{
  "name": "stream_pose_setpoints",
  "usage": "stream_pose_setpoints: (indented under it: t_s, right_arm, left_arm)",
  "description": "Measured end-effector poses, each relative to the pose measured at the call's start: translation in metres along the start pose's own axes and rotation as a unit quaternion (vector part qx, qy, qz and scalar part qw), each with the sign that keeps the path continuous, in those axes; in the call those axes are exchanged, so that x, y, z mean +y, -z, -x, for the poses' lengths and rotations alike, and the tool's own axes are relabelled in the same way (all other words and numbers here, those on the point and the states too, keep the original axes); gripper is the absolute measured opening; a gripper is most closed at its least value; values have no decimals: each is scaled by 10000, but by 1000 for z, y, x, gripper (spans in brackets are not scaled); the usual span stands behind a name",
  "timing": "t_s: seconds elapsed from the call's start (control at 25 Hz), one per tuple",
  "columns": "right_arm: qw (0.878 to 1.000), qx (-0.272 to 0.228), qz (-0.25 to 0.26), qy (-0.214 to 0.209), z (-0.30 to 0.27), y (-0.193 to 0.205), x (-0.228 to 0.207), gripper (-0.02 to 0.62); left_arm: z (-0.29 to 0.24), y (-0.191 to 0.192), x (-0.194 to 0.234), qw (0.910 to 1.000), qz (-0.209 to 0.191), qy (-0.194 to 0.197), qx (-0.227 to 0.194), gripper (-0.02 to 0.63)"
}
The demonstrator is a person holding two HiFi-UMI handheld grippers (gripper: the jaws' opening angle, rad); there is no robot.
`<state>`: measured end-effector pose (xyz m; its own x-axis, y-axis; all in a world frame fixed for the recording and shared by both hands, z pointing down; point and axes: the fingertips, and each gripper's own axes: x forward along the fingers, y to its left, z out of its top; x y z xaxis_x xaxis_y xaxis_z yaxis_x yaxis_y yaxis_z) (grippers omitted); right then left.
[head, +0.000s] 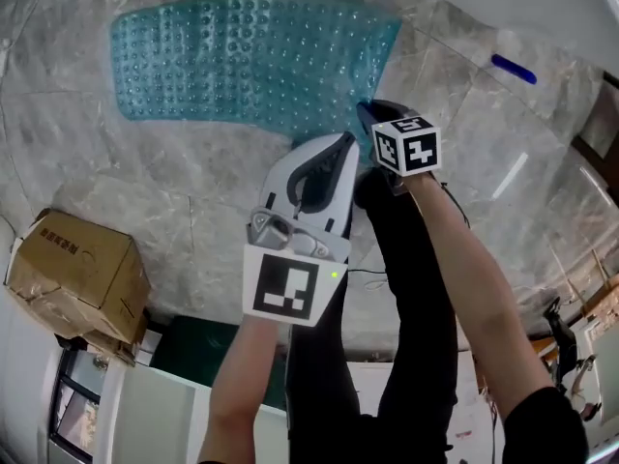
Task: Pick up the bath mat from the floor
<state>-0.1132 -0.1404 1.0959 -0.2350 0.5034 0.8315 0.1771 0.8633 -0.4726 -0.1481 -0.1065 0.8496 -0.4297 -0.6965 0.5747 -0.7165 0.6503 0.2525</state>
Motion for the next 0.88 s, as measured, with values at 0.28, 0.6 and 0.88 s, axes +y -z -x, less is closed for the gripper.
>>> stream_pose_setpoints:
  t_s: [0.28, 0.6, 0.88]
  right_arm:
    - [9999, -41, 44, -118, 117, -25, 51, 40]
    - [9968, -478, -450, -452, 241, -46, 120, 40]
    - [9942, -717, -352, -726, 343, -54, 184, 40]
  left_arm:
    - [58, -81, -38, 9991, -203, -73, -356, 2]
    - [130, -153, -73, 9946, 270, -476, -881, 2]
    - [193, -189, -115, 9943, 381, -636, -763, 2]
